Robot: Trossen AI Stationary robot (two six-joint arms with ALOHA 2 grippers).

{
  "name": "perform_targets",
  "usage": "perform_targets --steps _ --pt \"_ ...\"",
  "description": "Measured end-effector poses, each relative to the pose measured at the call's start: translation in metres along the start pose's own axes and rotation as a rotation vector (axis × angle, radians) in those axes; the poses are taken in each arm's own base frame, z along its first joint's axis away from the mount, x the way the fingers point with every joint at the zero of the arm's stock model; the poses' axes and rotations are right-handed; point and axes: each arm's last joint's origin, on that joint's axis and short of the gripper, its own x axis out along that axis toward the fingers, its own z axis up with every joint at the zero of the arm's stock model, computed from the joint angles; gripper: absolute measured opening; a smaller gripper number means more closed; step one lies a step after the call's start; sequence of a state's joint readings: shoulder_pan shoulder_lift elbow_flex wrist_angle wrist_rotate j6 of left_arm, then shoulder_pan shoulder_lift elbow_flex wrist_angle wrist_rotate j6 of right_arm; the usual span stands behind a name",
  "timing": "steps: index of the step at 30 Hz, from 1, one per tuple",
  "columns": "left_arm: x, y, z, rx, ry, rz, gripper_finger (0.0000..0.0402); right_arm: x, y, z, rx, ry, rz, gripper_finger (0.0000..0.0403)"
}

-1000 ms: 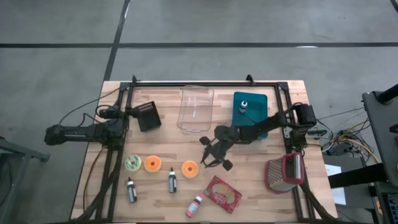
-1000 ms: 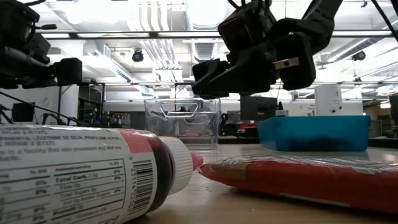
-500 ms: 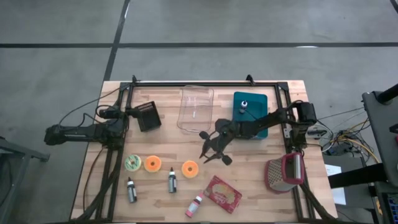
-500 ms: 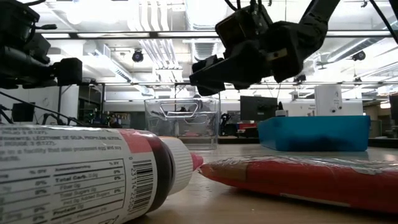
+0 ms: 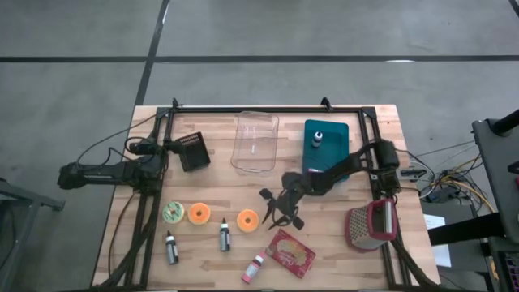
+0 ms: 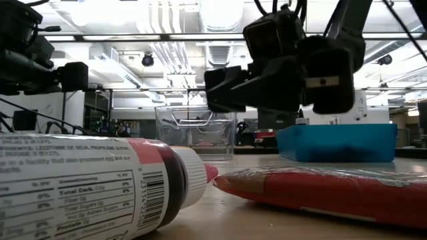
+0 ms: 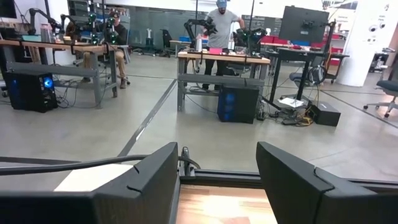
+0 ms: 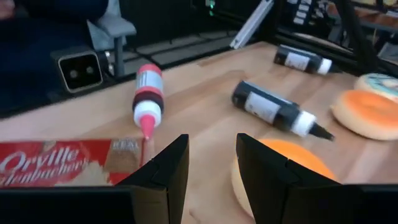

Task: Pick & Place Food Item
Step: Put the pink food coloring bottle into the blue bin

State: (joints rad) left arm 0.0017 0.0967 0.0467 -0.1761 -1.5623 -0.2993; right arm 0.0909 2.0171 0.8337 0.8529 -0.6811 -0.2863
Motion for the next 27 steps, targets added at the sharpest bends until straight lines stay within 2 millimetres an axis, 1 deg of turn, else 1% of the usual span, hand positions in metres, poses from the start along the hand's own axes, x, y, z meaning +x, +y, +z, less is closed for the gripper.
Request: perform_targets --steps 5,8,13,19,27 --pt "0.000 0.000 0.000 0.005 0.000 -0.001 0.0223 0.014 0.000 -0.017 0.089 -0.050 0.004 0.0132" --pt "0.000 0.000 0.000 0.005 0.000 0.000 0.0223 0.020 0.005 -0.019 0.087 -0.079 0.057 0.0132" --pt "0.000 0.000 0.000 0.006 0.001 -0.002 0.0223 0.031 0.014 -0.015 0.074 -0.085 0.093 0.0132" --pt "0.000 0.000 0.000 0.006 0.001 -0.002 0.0223 0.040 0.026 -0.012 0.040 -0.061 0.006 0.0132" --pt "0.000 0.000 0.000 0.006 0.000 -0.002 0.0223 0.048 0.037 -0.009 0.028 -0.059 0.025 0.0131"
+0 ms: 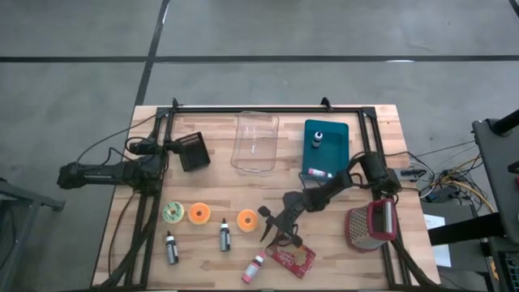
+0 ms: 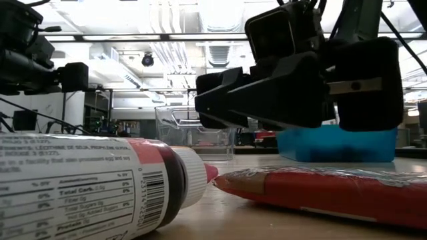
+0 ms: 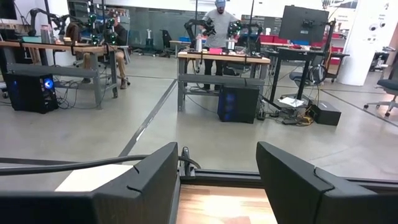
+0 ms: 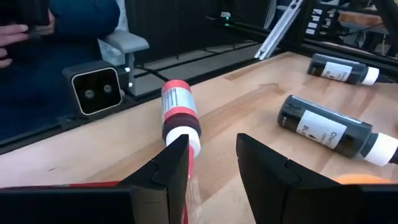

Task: Pick & Place Food Item
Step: Put the pink food coloring bottle into the blue bin

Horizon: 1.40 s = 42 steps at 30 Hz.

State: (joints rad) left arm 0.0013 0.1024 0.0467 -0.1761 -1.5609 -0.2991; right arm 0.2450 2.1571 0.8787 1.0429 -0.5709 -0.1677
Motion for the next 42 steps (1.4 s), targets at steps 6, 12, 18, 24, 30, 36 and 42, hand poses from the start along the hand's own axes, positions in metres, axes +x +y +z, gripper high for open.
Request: perform_targets --steps 6,12,18,24,30,36,42 --pt "0.000 0.000 0.000 0.000 0.000 0.000 0.0223 0.004 0.003 -0.004 0.027 0.070 -0.104 0.0123" --pt "0.000 0.000 0.000 0.000 0.000 0.000 0.0223 0.019 0.014 0.000 -0.004 0.120 -0.047 0.0123" --pt "0.000 0.000 0.000 -0.001 0.000 0.000 0.0223 0.030 0.023 0.005 -0.050 0.151 -0.005 0.0120" --pt "0.000 0.000 0.000 0.000 0.000 0.001 0.0223 0.035 0.019 0.007 -0.028 0.199 -0.018 0.0118" --pt "0.000 0.000 0.000 -0.001 0.000 0.001 0.0223 0.039 0.018 0.009 -0.017 0.223 -0.010 0.0116" --pt "0.000 0.000 0.000 -0.001 0.000 0.001 0.0223 0.041 0.016 0.010 0.000 0.256 -0.003 0.0115" --pt "0.000 0.000 0.000 0.000 0.000 0.001 0.0223 0.044 0.016 0.012 0.010 0.284 0.010 0.0105"
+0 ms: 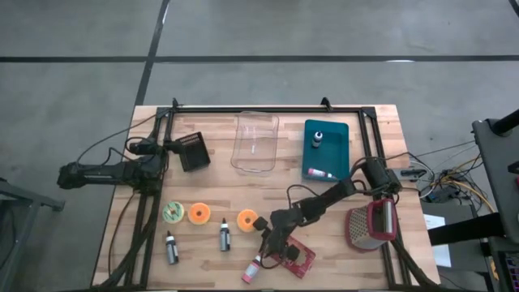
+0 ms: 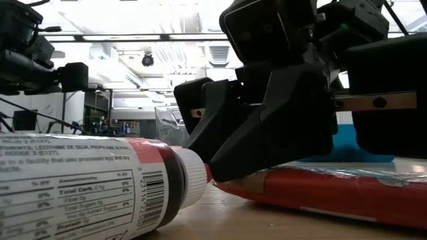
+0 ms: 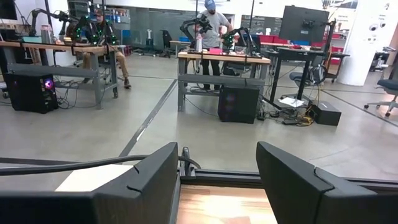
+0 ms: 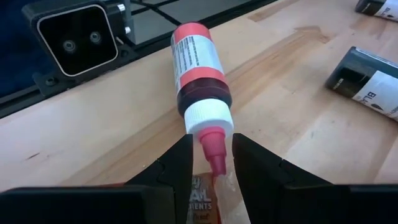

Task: Pick & Place Food Item
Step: Put the pink food coloring bottle into the blue bin

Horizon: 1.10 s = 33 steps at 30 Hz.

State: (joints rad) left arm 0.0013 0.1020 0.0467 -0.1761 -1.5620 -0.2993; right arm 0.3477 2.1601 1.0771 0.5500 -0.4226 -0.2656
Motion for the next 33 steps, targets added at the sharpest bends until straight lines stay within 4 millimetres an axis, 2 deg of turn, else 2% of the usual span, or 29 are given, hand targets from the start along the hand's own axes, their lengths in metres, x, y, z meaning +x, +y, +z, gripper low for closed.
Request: perform_targets --steps 11,24,33 --pt "0.0000 0.0000 0.0000 0.000 0.000 0.000 0.0223 0.0012 0.0021 0.0004 -0.007 0.000 0.007 0.0075" --pt "0.0000 0.0000 0.0000 0.000 0.000 0.000 0.0223 0.0012 0.0021 0.0006 -0.011 -0.003 0.009 0.0019" --pt "0.0000 0.0000 0.0000 0.000 0.000 0.000 0.0223 0.0012 0.0021 0.0005 -0.007 -0.002 0.009 0.0008"
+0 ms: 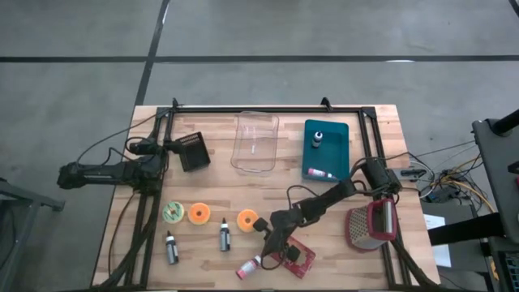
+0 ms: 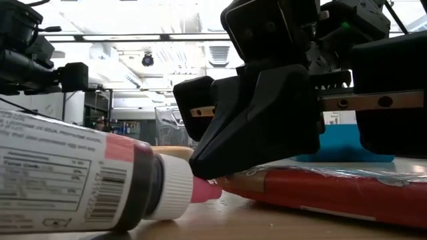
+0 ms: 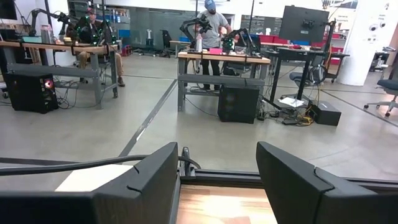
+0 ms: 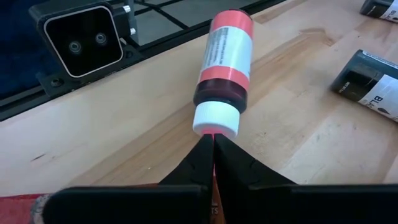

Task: Pick & Place Food Item
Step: Put the pink food coloring bottle into the blue bin

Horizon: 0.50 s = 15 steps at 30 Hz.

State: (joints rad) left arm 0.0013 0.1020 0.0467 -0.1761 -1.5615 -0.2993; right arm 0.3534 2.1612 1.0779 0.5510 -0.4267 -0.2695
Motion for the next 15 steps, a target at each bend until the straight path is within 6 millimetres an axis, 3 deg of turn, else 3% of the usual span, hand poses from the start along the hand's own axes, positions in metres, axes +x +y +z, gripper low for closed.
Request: perform_targets --steps 15 --pt "0.0000 0.0000 0.0000 0.000 0.000 0.000 0.0223 -0.0001 -0.0004 -0.0001 0.027 0.001 -0.003 0.0008"
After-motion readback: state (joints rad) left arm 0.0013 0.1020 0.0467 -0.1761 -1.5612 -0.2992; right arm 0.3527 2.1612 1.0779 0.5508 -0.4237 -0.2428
